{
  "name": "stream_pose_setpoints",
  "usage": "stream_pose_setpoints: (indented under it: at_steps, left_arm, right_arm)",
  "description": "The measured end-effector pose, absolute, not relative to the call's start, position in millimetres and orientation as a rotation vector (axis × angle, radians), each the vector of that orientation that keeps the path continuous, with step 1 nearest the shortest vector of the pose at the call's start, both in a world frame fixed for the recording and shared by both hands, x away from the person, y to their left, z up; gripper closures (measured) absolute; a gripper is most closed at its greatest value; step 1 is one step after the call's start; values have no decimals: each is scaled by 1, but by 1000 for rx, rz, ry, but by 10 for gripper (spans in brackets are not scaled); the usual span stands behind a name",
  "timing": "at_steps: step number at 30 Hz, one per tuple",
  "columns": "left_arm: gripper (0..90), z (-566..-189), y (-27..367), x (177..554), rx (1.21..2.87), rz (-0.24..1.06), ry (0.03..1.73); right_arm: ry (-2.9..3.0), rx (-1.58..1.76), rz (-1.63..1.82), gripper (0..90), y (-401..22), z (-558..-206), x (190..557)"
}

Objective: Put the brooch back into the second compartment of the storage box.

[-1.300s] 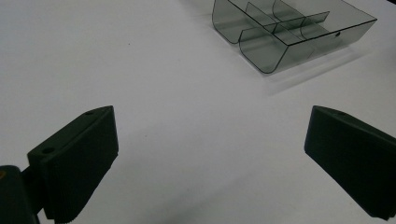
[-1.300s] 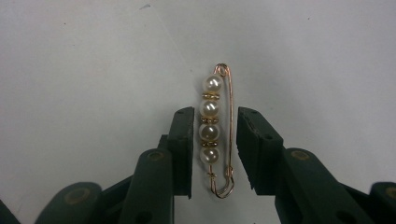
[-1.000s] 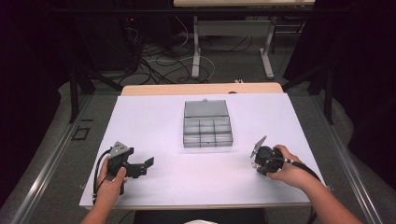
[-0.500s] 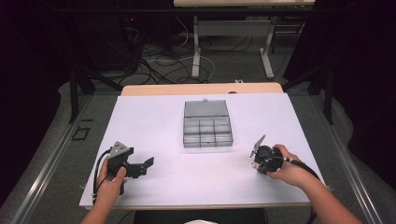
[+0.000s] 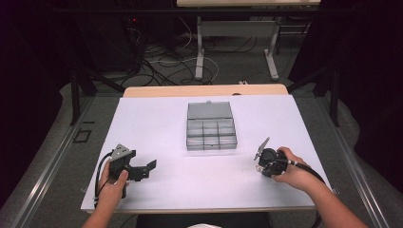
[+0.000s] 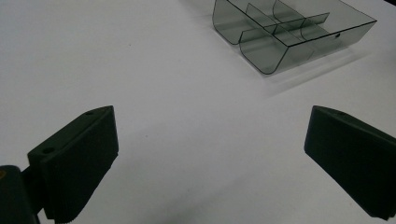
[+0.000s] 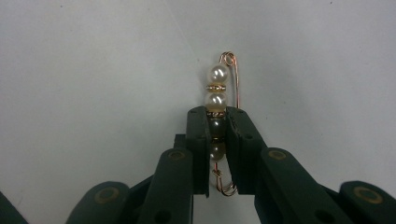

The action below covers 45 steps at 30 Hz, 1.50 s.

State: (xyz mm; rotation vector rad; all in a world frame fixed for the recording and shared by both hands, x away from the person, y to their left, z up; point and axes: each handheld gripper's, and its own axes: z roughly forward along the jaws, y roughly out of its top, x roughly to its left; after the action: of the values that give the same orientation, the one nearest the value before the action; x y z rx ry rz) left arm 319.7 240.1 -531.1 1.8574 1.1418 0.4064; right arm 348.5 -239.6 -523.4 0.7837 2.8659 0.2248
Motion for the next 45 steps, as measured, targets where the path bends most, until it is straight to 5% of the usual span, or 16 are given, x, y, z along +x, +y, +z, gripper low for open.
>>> stream_pose_setpoints:
  at_steps: [45]
  left_arm:
    - [28, -531, 240, 320, 1855, 399, 1145]
  right_arm:
    - [2701, 948, 408, 810, -243, -508, 356]
